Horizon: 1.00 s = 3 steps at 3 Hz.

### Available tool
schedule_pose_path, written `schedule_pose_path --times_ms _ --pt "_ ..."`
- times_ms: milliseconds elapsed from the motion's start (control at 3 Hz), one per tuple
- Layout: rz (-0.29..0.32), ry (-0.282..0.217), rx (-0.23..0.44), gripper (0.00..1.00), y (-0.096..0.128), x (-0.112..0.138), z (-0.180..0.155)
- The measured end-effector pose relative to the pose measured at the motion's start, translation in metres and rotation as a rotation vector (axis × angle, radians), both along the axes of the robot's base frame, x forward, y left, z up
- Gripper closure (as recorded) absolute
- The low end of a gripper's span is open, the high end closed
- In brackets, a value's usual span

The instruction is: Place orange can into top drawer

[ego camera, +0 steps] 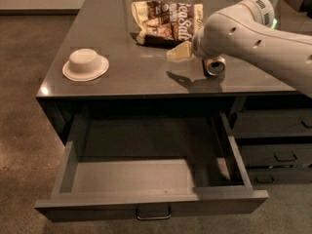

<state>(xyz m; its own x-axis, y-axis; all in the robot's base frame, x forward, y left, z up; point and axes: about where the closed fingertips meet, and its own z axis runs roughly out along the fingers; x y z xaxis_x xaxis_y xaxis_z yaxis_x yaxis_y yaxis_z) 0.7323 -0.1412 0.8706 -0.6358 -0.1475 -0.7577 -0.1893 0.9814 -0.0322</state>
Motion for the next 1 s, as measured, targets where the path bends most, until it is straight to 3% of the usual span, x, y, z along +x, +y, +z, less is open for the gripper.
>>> schedule_pose_path --times_ms 333,1000 --pt "0.003 0.036 -0.005 0.19 0.0023 0.0046 -0.0091" --pt "0.003 0.036 -0.005 0.65 0.0023 0.0046 -0.001"
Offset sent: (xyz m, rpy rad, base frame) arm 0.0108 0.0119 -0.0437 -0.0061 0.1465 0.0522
